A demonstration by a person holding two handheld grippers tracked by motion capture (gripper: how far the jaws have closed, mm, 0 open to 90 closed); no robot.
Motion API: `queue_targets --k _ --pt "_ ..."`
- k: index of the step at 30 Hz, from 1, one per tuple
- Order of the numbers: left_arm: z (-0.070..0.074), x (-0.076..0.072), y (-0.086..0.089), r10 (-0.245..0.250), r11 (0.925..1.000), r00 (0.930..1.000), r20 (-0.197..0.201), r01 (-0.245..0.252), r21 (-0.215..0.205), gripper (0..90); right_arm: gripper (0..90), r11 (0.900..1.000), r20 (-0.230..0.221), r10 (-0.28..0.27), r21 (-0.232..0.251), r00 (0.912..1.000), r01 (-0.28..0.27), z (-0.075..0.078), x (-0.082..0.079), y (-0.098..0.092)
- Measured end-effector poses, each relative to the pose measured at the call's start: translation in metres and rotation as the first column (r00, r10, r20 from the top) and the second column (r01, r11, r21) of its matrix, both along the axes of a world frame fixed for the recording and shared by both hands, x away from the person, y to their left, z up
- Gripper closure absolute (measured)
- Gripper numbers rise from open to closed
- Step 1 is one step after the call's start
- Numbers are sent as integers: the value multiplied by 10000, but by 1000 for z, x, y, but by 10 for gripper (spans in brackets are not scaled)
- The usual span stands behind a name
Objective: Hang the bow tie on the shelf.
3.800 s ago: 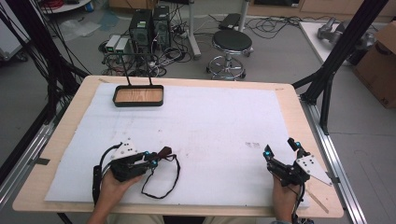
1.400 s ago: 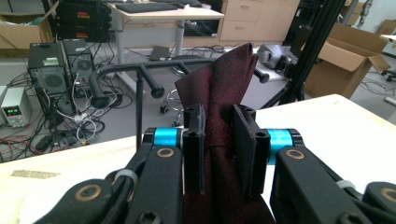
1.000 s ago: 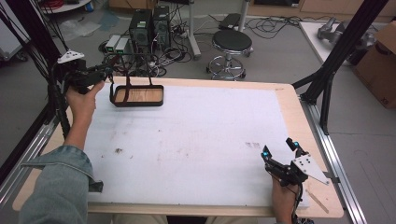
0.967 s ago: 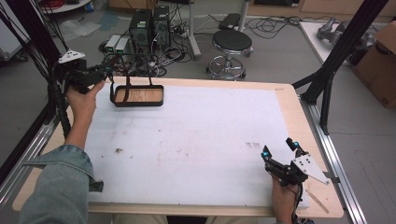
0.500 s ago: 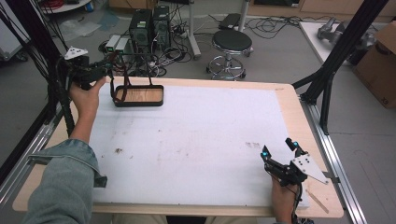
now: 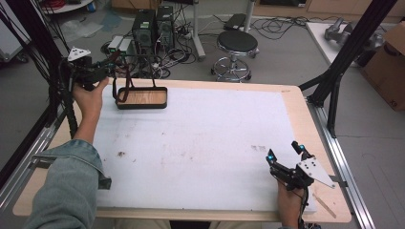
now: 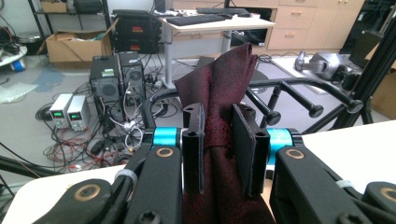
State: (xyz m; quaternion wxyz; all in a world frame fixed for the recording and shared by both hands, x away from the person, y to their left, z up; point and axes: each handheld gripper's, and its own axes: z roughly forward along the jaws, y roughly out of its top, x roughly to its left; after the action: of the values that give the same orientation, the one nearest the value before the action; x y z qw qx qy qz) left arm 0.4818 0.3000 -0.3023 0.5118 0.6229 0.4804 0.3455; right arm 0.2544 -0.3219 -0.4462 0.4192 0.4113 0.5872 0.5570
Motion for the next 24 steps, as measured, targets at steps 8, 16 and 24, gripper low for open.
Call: queue_targets --k 8,16,24 --pt "-4 6 -2 92 9998 9999 60 -93 202 739 110 10000 -2 -2 -50 10000 2 0 0 1" --pt "-1 12 -5 91 9990 9999 103 -96 447 739 110 10000 -81 17 -51 10000 -17 0 0 1" --pt "-4 20 -4 253 9986 9997 -25 -251 472 739 110 10000 -117 -18 -35 9999 17 0 0 2"
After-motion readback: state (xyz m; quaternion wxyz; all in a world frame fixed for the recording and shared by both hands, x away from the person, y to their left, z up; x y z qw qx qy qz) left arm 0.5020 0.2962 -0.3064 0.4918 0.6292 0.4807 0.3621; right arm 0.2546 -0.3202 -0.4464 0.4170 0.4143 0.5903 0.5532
